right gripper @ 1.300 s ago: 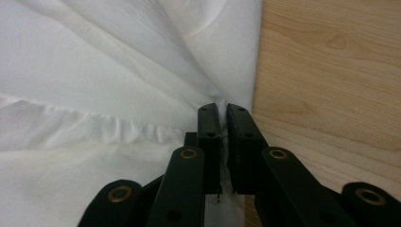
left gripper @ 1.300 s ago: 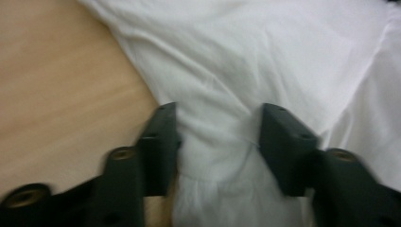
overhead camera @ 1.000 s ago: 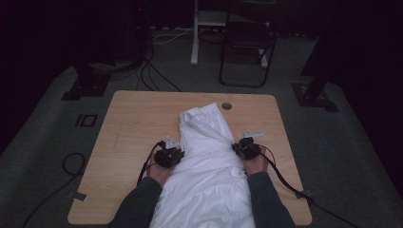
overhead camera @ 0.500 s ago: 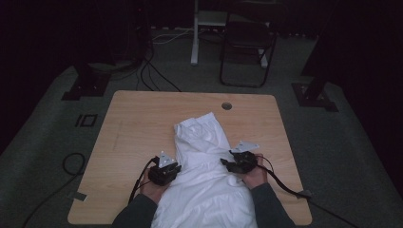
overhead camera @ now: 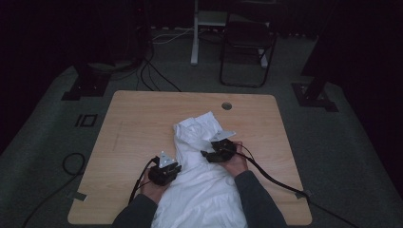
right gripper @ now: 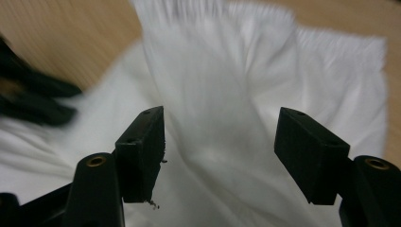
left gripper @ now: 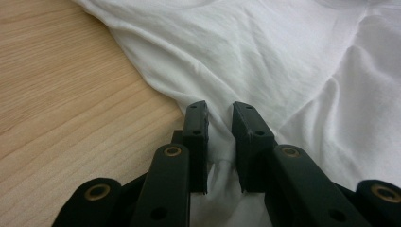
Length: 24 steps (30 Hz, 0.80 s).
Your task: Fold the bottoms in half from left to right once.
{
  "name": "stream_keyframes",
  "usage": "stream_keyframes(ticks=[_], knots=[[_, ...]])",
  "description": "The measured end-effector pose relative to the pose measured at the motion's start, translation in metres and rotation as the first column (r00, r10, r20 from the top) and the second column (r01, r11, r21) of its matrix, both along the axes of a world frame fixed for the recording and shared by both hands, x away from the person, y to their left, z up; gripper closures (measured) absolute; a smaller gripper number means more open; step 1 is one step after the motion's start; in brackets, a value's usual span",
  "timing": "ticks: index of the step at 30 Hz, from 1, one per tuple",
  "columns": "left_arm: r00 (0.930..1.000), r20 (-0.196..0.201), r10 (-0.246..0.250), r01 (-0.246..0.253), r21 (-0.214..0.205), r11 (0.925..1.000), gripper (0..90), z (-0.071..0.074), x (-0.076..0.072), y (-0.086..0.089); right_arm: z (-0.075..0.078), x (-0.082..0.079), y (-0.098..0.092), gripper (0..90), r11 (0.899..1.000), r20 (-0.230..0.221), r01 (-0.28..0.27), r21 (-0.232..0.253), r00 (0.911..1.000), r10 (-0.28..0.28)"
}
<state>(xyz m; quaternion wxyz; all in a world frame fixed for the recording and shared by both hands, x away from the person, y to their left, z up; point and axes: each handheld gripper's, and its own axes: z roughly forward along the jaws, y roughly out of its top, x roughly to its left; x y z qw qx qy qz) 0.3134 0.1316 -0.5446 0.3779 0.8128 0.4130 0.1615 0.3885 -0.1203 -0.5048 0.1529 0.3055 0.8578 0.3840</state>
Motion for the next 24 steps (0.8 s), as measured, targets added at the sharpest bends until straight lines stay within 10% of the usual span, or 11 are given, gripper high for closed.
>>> stream_keyframes(ticks=[3, 4, 7, 11, 18, 24], knots=[[1.0, 0.0, 0.0, 0.0, 0.0, 1.0, 76.5, 0.0, 0.0, 0.0, -0.007, 0.009, 0.0, 54.3, 1.0, -0.023, 0.003, -0.012, 0.9997, -0.003], [1.0, 0.001, -0.002, 0.002, 0.002, 1.0, 76.4, 0.0, 0.0, 0.0, -0.001, 0.015, -0.009, 77.0, 0.998, -0.012, 0.063, 0.01, 0.9979, -0.063], [1.0, 0.001, -0.002, 0.002, 0.003, 1.0, 76.1, 0.0, 0.0, 0.0, 0.01, 0.024, -0.025, 88.5, 0.979, 0.033, 0.199, 0.033, 0.9792, -0.2], [1.0, 0.006, -0.002, 0.002, 0.003, 1.0, 75.6, 0.0, -0.001, -0.001, 0.015, 0.044, -0.053, 88.7, 0.933, 0.022, 0.351, 0.08, 0.9351, -0.354], [0.9992, -0.035, -0.018, 0.018, 0.001, 0.9998, 60.3, 0.008, 0.007, 0.001, -0.026, 0.064, -0.053, 81.9, 0.938, -0.092, 0.347, -0.013, 0.9335, -0.347], [0.9984, 0.055, 0.01, -0.008, -0.037, 0.9993, 50.0, 0.046, 0.047, 0.0, -0.033, 0.063, -0.052, 80.5, 0.937, -0.117, 0.349, -0.007, 0.9305, -0.347]])
